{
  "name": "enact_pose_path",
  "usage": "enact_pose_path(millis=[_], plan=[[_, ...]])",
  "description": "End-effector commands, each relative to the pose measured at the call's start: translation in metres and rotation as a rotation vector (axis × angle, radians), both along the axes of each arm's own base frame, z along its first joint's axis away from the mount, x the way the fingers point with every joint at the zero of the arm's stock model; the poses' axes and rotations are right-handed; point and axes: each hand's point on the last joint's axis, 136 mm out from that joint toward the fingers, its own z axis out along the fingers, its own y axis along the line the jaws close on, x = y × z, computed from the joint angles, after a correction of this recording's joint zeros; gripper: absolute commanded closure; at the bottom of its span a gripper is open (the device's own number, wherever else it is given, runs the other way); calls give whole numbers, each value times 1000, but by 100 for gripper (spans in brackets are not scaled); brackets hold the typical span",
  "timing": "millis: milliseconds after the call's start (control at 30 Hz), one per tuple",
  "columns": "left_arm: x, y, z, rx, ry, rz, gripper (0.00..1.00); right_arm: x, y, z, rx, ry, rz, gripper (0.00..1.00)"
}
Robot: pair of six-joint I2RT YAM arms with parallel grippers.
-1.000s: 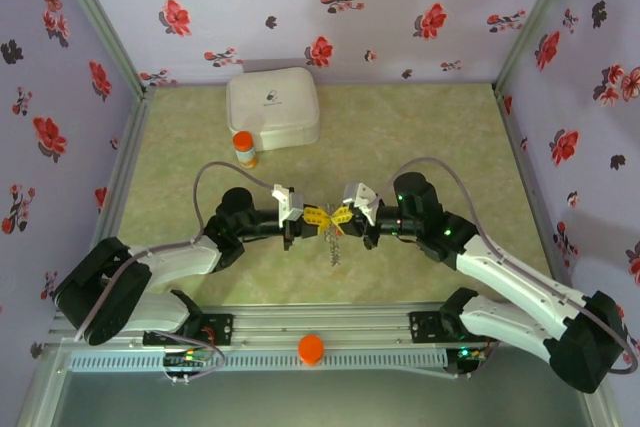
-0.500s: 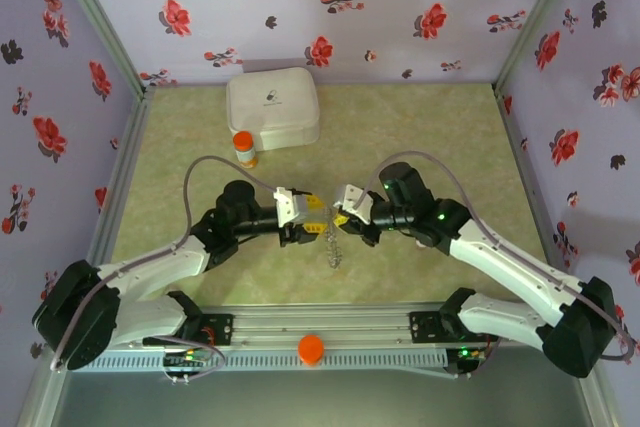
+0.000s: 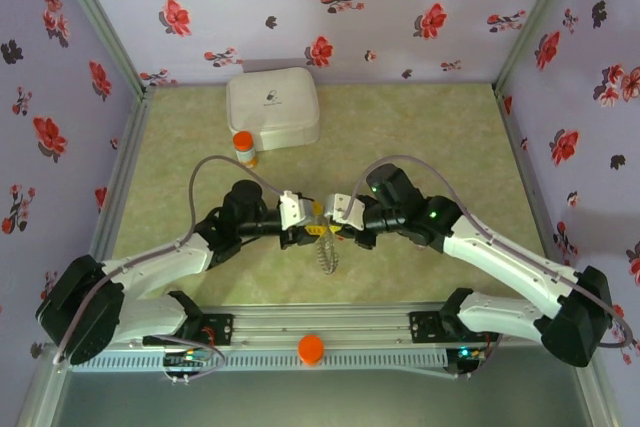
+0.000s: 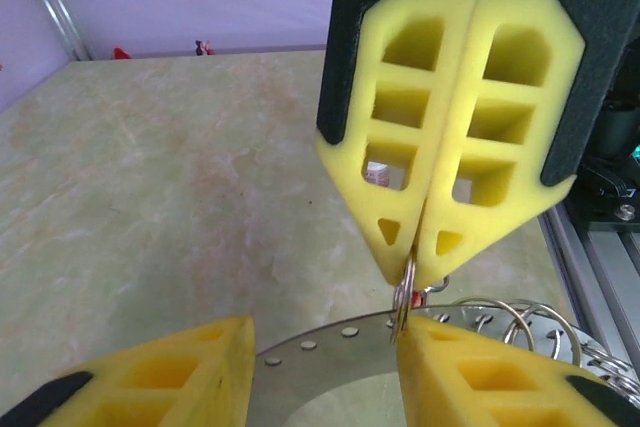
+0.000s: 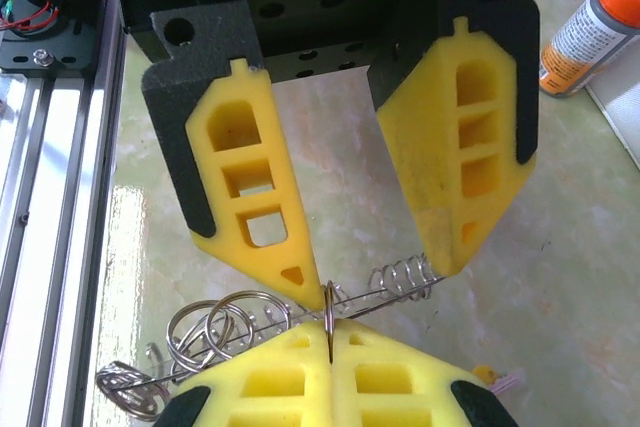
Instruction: Put the keys on the keyring
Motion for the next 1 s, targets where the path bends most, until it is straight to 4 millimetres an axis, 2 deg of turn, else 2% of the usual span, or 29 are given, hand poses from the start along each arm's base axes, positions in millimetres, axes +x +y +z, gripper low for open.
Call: enact_pose_path(millis=[0, 133, 233, 333, 400, 500, 700, 833, 967], plan=[[-2, -6, 8, 2, -6, -33, 60, 7, 9, 15, 6, -69, 5, 100], [-2, -8, 6, 25, -13, -42, 67, 5, 13, 8, -34, -68, 30, 100], [1, -10, 6, 44, -30, -42, 83, 5, 16, 10, -28, -67, 39, 100], [2, -10, 7, 55, -40, -36, 91, 6, 15, 11, -26, -73, 28, 100], [1, -9, 10, 47, -58, -41, 100, 7, 13, 10, -34, -72, 11, 94], [1, -9, 12, 19, -73, -35, 100, 12, 7, 12, -13, -93, -41, 80], [2, -14, 26, -144, -52, -22, 100, 19, -12, 12, 82, -54, -147, 66], [4, -19, 33, -217, -36, -22, 100, 14, -21, 6, 91, -30, -188, 64], [5, -23, 33, -223, -26, -36, 100, 19, -34, 0, 110, -53, -271, 62]])
